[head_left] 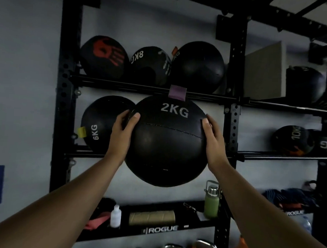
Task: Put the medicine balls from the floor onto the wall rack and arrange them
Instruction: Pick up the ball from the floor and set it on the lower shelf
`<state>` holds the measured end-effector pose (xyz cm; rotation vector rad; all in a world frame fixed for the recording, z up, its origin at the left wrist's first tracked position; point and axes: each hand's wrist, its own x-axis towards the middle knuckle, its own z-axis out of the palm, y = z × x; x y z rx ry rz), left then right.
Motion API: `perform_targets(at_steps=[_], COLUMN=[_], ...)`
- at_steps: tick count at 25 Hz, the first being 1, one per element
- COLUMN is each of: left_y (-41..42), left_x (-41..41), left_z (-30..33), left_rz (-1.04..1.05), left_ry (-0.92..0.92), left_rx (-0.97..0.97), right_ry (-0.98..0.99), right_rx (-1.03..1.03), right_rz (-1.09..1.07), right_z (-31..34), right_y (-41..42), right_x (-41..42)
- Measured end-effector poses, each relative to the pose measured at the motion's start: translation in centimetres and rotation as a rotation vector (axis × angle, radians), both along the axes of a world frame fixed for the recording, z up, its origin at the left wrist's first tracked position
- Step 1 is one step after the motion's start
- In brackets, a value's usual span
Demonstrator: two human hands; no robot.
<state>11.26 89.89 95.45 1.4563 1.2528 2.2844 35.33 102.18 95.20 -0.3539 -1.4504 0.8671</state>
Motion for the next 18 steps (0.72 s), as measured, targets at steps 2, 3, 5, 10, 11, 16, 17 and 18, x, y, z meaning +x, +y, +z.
perform_targets(at_steps=[2,3,5,10,11,16,17,18], left_y=[3.7,5.3,8.6,17.9,19.7,27.0,28.3,29.5], left_x=[-1.1,-1.5,-2.4,-4.1,-4.4,-5.7,-6.0,-6.3], left_z=[1.8,2.6,3.7,3.5,3.1,2.9,3.1,3.3], left_rz=[0.02,0.036,0.069,0.182,0.207,0.324,0.343,0.357], left_ry=[0.022,0.028,0.036,0.024,0.015,0.0,0.006,0.013], left_rx=[0.028,0.04,0.052,0.085,0.096,0.091,0.09,0.088], right_ry=[0.017,0.024,0.034,0.064,0.058,0.074,0.078,0.084], right_rx=[0.026,0.035,0.056,0.077,0.081,0.033,0.032,0.03], right_rz=[0.005,0.0,0.01,0.122,0.152,0.276,0.291,0.303], right_z=[1.9,2.7,3.7,4.4,4.5,4.0,4.0,4.1], right_y=[3.7,5.4,9.2,20.8,23.2,32.8,34.5,36.0], right_x=[-1.2,-1.8,-3.0,-6.5,-7.3,-10.8,-11.3,-11.8])
